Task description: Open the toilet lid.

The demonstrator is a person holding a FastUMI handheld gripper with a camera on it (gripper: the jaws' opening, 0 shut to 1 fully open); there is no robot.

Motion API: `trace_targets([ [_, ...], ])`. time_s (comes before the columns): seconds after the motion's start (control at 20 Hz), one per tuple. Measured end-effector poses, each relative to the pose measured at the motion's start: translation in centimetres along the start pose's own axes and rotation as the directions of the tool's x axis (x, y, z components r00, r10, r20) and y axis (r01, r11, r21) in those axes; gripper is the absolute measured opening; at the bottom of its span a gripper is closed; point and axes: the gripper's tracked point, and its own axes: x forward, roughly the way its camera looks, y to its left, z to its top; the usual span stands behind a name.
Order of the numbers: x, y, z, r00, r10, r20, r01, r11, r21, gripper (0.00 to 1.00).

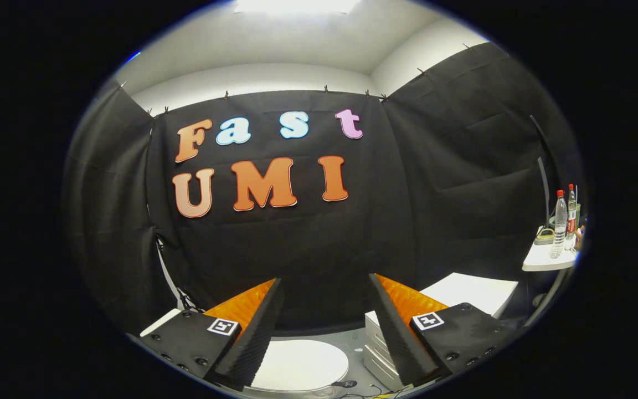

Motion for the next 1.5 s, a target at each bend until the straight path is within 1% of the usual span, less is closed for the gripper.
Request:
trace_targets([
  [0.35,1.0,0.0,-2.1,1.000,-0.002,-0.008,0.001,1.000,-0.023,0.98],
  [0.7,2.7,-0.4,-6.5,0.999,0.000,-0.045,-0.002,0.999,-0.047,0.98],
  [1.0,4.0,-1.6,-13.4,0.993,-0.025,-0.117,0.017,0.997,-0.070,0.98],
  [1.2,4.9,-1.9,-17.6,0.986,-0.032,-0.166,0.022,0.998,-0.058,0.99],
  [1.4,5.8,-3.8,-21.9,0.978,-0.074,-0.197,0.058,0.995,-0.086,0.98],
  [1.5,6.0,-4.8,-24.1,0.971,-0.090,-0.220,0.074,0.994,-0.080,0.98],
])
